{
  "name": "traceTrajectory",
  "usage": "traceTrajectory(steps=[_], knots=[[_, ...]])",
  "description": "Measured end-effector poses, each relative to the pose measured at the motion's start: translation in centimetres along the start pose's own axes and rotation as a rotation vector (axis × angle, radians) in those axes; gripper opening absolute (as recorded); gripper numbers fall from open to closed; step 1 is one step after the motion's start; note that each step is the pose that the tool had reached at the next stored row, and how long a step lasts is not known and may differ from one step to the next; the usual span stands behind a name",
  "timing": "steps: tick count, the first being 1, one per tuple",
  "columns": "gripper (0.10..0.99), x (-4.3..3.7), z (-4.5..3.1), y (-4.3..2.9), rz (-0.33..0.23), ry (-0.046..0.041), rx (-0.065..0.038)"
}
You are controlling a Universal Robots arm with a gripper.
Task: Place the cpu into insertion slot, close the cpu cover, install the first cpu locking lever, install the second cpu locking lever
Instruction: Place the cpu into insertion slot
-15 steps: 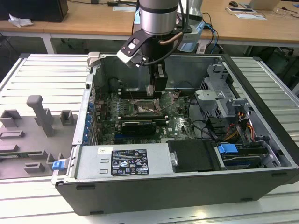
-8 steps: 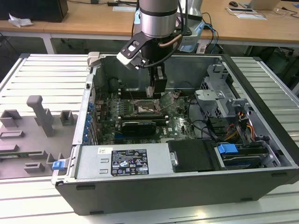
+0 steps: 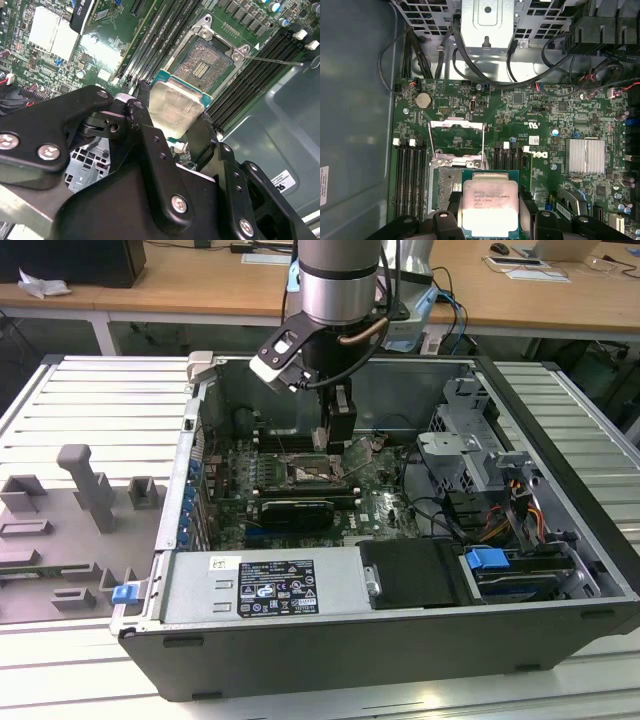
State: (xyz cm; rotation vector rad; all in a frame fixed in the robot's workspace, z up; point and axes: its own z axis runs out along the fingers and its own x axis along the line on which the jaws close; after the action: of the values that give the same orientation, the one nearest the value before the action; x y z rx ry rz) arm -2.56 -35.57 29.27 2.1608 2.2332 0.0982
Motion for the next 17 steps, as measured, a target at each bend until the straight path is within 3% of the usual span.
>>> traceTrajectory(steps=[10,17], knots=[[0.537,0.0,0.18,-0.03,0.002,0.0001,0.0],[0.537,-0.01,0.72,-0.12,0.005,-0.0002,0.0]])
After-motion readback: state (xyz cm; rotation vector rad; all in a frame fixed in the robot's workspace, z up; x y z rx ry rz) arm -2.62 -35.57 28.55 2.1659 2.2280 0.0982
